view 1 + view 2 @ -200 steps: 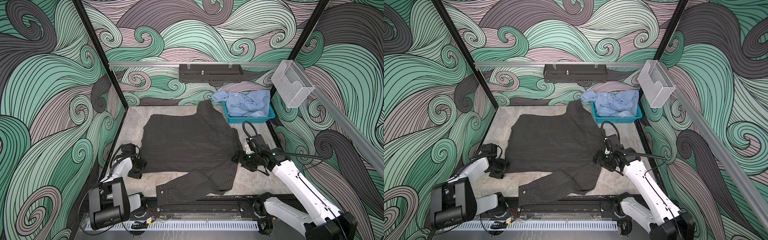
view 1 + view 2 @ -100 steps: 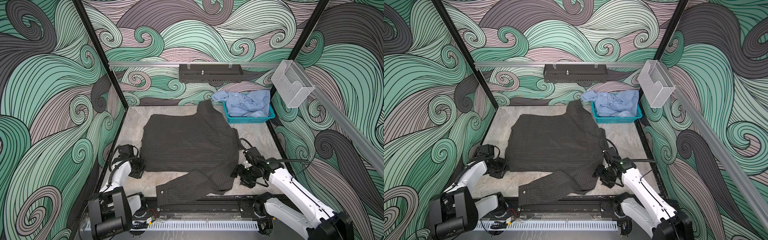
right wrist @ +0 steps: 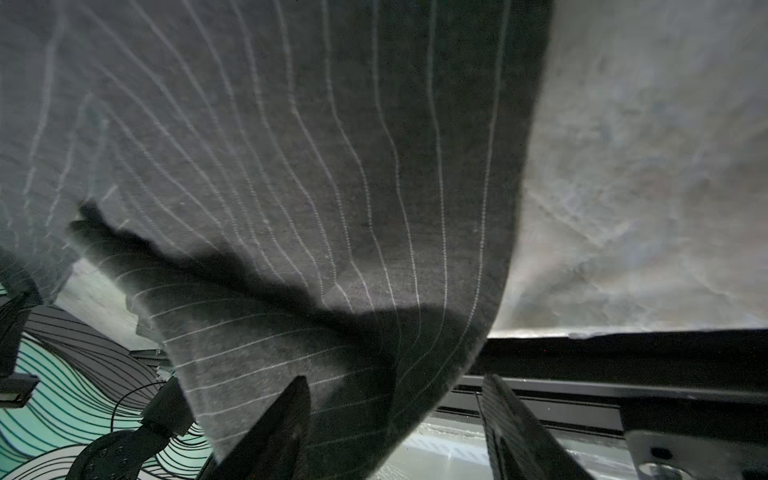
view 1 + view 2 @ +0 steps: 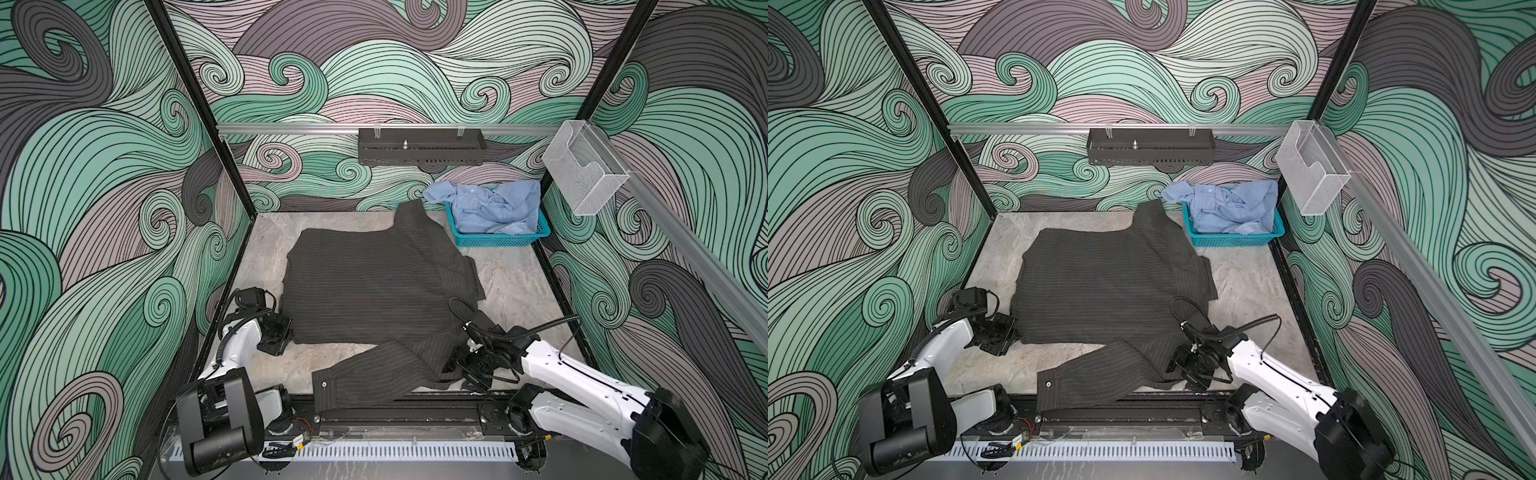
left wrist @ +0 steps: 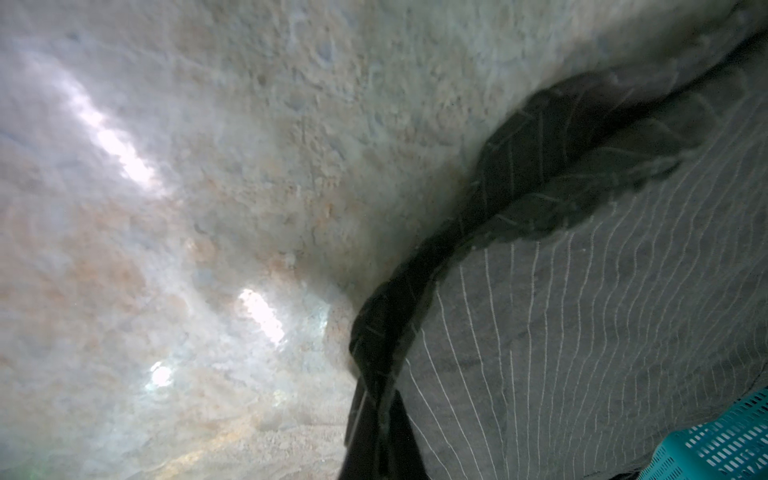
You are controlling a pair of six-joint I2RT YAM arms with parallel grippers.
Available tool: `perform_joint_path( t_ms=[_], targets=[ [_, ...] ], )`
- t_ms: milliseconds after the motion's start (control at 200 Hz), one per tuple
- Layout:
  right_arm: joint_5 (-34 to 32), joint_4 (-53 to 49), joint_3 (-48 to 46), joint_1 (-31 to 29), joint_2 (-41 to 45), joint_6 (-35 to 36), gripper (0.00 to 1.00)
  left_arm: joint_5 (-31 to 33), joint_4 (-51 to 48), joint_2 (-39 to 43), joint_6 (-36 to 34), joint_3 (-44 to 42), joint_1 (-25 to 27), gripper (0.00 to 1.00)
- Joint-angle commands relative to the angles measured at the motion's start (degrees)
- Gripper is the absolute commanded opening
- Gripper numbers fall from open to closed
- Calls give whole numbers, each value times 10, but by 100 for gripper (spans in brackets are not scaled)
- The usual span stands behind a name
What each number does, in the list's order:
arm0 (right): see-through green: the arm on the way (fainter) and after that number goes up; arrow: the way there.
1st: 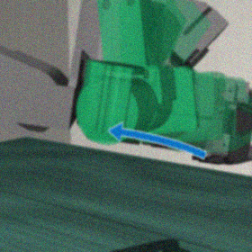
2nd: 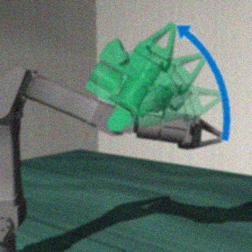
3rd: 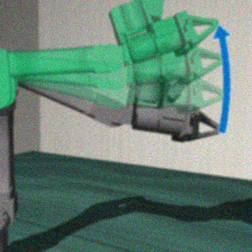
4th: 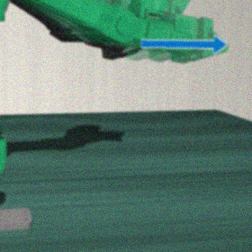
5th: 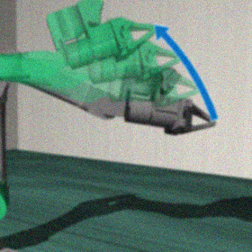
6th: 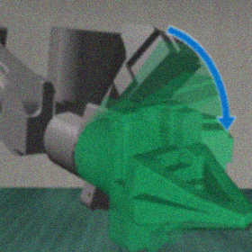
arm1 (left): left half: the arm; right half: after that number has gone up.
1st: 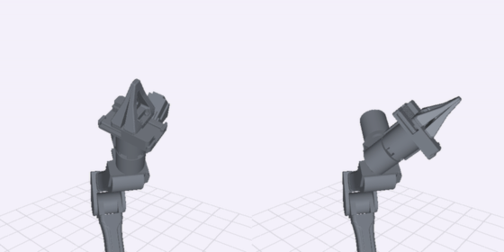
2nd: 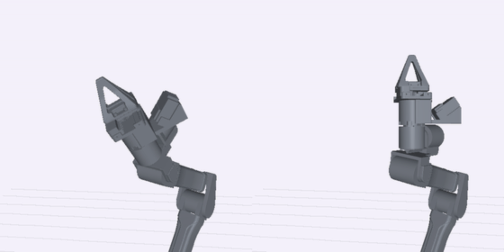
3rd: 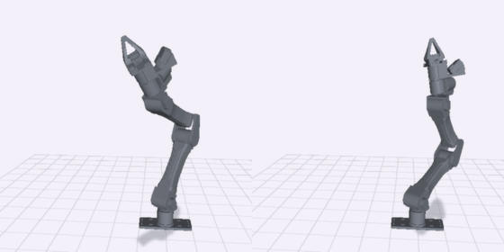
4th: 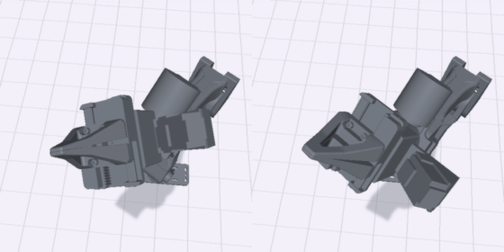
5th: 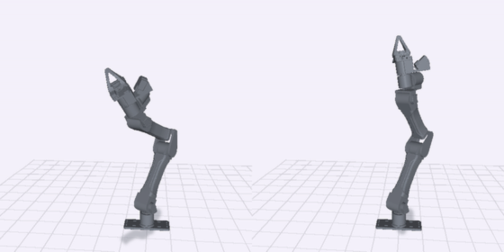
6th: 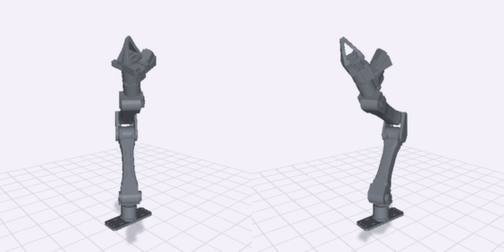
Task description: Fold and stack the long sleeve shirts
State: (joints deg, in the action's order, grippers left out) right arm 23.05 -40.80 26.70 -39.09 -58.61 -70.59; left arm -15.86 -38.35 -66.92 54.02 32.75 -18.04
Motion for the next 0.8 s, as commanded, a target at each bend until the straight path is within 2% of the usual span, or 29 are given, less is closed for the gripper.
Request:
perform_joint_path(
  t_ms=[0, 60, 110, 205, 250, 415, 635, 796],
  targets=[
    [-2, 40, -18, -6, -9, -50, 64, -10, -19, -3, -17, 22, -7, 0],
    [-12, 47, -19, -6, -7, -56, 61, -12, -22, -4, -21, 26, -9, 0],
    [-18, 50, -18, -5, -9, -57, 52, -14, -24, -5, -23, 29, -11, 0],
    [-30, 45, -5, -5, -5, -47, 12, -21, -27, -4, -29, 35, -14, 0],
    [-43, 29, 9, -4, 4, -38, 0, -21, -32, -2, -33, 39, -15, 0],
    [-101, -42, 115, -3, 20, 24, 0, -22, -47, 18, -48, 64, -17, 0],
    [-102, -78, 247, 20, -40, 90, 0, -37, -54, 8, -48, 114, -21, 0],
    [-89, -83, 334, 68, -92, 136, 0, -56, -40, -35, -40, 152, -22, 0]
  ],
)
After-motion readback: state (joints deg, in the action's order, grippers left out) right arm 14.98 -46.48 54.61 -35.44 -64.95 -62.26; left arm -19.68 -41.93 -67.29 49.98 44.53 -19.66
